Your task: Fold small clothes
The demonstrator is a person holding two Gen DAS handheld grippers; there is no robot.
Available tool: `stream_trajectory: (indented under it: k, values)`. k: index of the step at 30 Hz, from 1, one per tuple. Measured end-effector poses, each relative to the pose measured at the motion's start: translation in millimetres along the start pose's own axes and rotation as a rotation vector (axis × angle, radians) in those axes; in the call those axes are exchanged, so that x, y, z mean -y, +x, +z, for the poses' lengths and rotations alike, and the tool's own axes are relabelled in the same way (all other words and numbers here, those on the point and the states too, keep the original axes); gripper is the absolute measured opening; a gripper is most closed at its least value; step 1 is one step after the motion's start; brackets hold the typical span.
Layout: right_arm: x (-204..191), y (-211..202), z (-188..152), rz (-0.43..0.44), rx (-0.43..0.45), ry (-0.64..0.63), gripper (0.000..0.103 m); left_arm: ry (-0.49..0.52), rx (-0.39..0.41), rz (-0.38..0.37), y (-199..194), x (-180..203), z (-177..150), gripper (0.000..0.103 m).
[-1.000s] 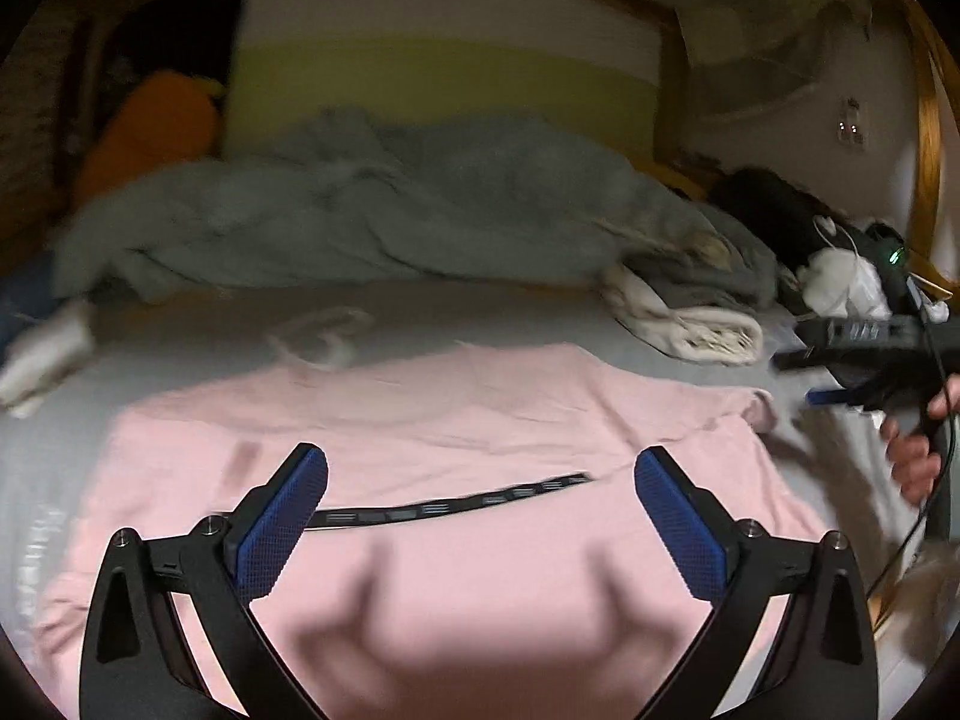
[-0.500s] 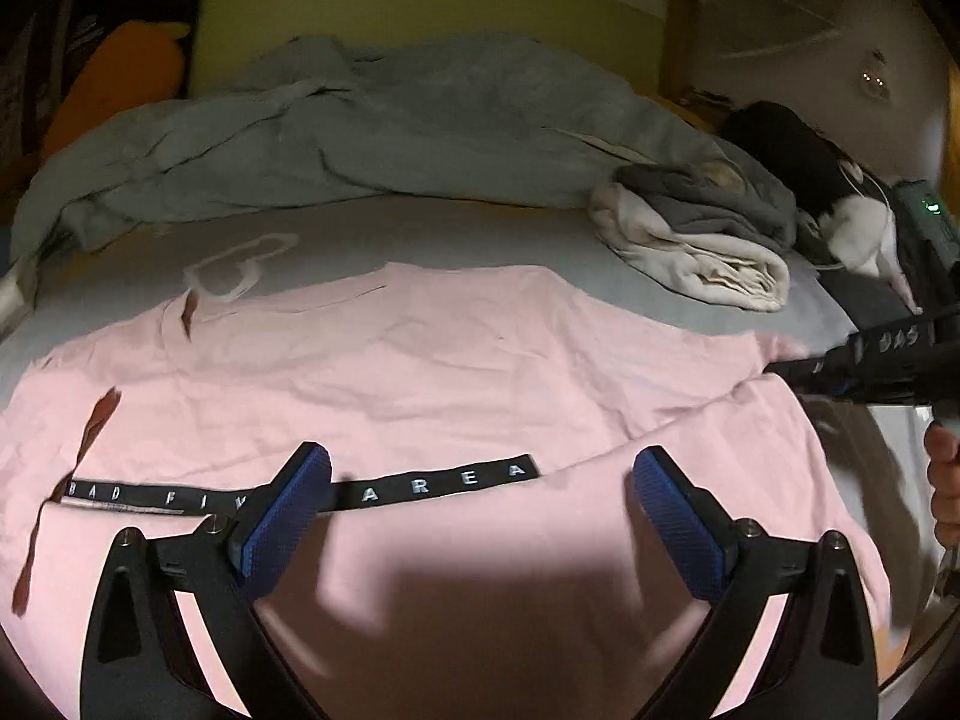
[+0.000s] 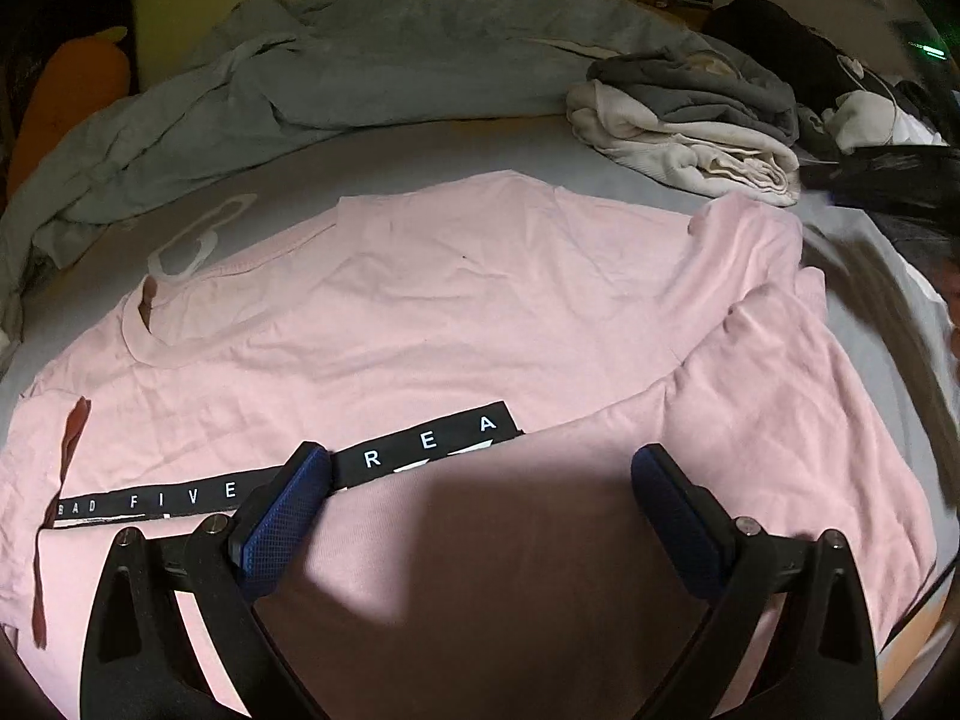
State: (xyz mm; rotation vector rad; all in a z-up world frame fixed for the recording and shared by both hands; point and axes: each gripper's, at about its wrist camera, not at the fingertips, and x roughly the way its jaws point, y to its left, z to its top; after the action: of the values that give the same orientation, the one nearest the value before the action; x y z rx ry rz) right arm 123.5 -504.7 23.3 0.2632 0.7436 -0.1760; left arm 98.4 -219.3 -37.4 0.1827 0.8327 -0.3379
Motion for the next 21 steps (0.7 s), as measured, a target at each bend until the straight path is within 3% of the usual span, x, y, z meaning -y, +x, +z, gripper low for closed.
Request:
stream_trajectory:
  k: [2,5,7,9,11,13,15,16,18,21]
  values:
    - [17.1,-15.6,-5.5,0.045,-0.018,0.118,0.067,0.000,0.001,0.000,-0.5,0.3,0.1,0.100]
    - [34.0,-6.7,-31.6,0.294,-0.201,0.280,0.063,0.001,0.002,-0.002,0.9,0.1,1.2,0.100]
    - [35.5,10.2,-47.4,0.425,-0.303,0.361,0.050,-0.002,0.003,-0.006,0.9,-1.4,1.6,0.100]
    - [32.6,22.3,-51.1,0.495,-0.340,0.404,0.041,-0.004,0.004,-0.008,0.6,-1.8,1.8,0.100]
    - [26.4,29.4,-49.7,0.453,-0.334,0.389,0.035,-0.005,0.006,-0.008,0.4,-1.8,1.8,0.100]
    - [15.1,36.7,-52.2,0.446,-0.363,0.353,0.015,-0.007,0.007,-0.007,0.5,-1.8,1.6,0.100]
    - [4.8,45.6,-54.5,0.499,-0.416,0.316,0.007,-0.007,0.008,-0.007,0.5,-1.9,1.2,0.100]
    - [4.6,44.3,-56.8,0.448,-0.408,0.307,0.003,-0.007,0.007,-0.007,0.6,-2.0,1.2,0.100]
    - [12.1,24.5,-56.5,0.339,-0.322,0.308,0.003,-0.008,0.008,-0.009,0.1,-1.9,1.1,0.100]
    - [11.1,-18.1,-61.4,0.351,-0.200,0.281,0.003,-0.008,0.013,-0.008,-0.6,-1.8,1.1,0.100]
